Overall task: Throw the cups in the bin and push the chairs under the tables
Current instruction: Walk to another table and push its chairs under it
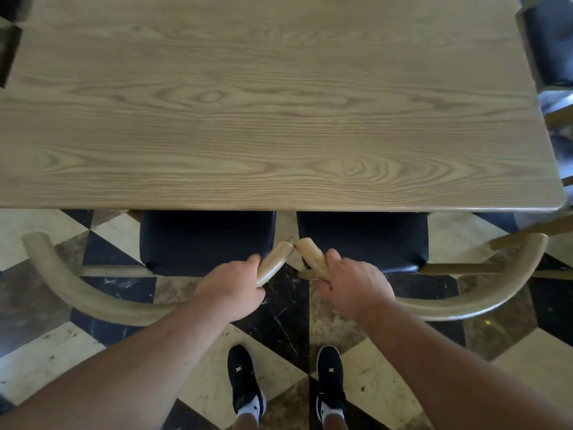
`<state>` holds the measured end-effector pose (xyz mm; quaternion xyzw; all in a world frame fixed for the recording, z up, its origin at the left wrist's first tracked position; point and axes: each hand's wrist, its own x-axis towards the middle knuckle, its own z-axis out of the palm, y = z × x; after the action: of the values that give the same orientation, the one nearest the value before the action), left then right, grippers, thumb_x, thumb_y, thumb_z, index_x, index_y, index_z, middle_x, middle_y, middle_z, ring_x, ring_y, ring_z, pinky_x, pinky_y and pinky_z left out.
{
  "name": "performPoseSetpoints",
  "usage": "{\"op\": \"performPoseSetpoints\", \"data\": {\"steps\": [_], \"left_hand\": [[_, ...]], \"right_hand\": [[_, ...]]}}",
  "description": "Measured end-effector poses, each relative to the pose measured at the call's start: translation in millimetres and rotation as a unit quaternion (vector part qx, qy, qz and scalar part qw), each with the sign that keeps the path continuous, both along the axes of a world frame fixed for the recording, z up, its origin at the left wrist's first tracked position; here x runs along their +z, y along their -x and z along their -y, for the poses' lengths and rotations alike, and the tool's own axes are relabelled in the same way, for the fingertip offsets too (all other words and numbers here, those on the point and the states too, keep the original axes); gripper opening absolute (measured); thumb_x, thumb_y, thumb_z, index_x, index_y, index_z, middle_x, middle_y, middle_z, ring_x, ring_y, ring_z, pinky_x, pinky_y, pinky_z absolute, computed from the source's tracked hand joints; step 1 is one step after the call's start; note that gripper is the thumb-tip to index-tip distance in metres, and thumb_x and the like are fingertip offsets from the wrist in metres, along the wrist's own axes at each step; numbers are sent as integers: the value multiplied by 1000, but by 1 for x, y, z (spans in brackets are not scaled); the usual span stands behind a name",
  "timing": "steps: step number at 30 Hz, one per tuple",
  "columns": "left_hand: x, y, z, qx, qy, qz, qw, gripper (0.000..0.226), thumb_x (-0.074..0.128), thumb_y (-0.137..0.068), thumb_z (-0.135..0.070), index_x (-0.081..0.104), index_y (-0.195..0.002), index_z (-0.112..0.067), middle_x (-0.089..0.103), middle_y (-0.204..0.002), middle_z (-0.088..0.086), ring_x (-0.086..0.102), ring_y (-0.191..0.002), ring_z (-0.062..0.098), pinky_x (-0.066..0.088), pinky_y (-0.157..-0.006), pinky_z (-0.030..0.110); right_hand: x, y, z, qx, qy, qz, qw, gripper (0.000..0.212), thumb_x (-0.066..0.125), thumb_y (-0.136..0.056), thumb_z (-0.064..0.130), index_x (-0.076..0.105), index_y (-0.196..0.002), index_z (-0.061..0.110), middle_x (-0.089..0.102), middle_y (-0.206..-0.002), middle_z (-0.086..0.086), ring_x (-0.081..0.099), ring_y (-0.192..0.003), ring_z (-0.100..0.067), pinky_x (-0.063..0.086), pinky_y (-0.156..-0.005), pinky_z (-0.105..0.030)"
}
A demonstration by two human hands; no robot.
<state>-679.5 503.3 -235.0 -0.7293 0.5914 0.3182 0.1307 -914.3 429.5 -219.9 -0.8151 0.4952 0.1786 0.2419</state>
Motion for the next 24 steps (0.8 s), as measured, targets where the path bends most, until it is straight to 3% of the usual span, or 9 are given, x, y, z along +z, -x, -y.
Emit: {"op": "performPoseSetpoints", "data": {"steps": [6, 9, 12, 16, 20, 24], "left_hand": [[-5, -3, -3, 3, 15, 0, 1000, 53, 66, -96, -45, 47, -143, -29, 63, -89, -8, 66, -72, 15, 61, -65, 36], [-2, -3, -5, 1, 13, -11, 1000, 53, 66, -96, -42, 47, -144, -28, 64, -91, -8, 65, -70, 13, 55, -59, 30], [-2, -6, 0, 7, 3, -34, 999, 52, 66, -96, -39, 47, -143, -28, 65, -96, -7, 66, -75, 13, 57, -64, 32], [0, -6, 2, 7, -7, -36, 999, 49, 62, -99, -36, 45, -145, -29, 62, -96, -7, 62, -77, 15, 42, -56, 27], [-9, -10, 4, 5, 4, -10, 1000, 47, 63, -99, -42, 48, -142, -31, 52, -85, -10, 53, -65, 11, 36, -51, 27], [5, -5, 4, 16, -12, -33, 999, 54, 64, -98, -43, 46, -148, -33, 55, -88, -9, 62, -72, 16, 50, -60, 32]], "right_hand": [[-2, 0, -1, -5, -1, -8, 1000, 23, 51, -104, 46, 42, -107, 26, 58, -76, 7, 60, -62, -16, 52, -57, -37], [2, -3, 6, -45, -66, -9, 997, 22, 58, -100, 45, 47, -107, 28, 62, -81, 6, 63, -68, -14, 55, -62, -37], [3, -8, 12, -70, -106, -23, 992, 24, 63, -97, 43, 52, -113, 29, 65, -86, 6, 65, -74, -14, 62, -72, -41], [0, -12, 11, -75, -107, -31, 991, 24, 63, -98, 42, 52, -114, 28, 63, -86, 8, 64, -75, -12, 62, -74, -39], [-11, -14, 17, -61, -97, -46, 992, 23, 63, -98, 46, 49, -108, 30, 63, -83, 8, 64, -71, -11, 60, -67, -36], [1, -19, 17, -62, -106, -46, 991, 26, 60, -99, 48, 52, -114, 28, 61, -84, 9, 63, -73, -11, 58, -70, -34]]}}
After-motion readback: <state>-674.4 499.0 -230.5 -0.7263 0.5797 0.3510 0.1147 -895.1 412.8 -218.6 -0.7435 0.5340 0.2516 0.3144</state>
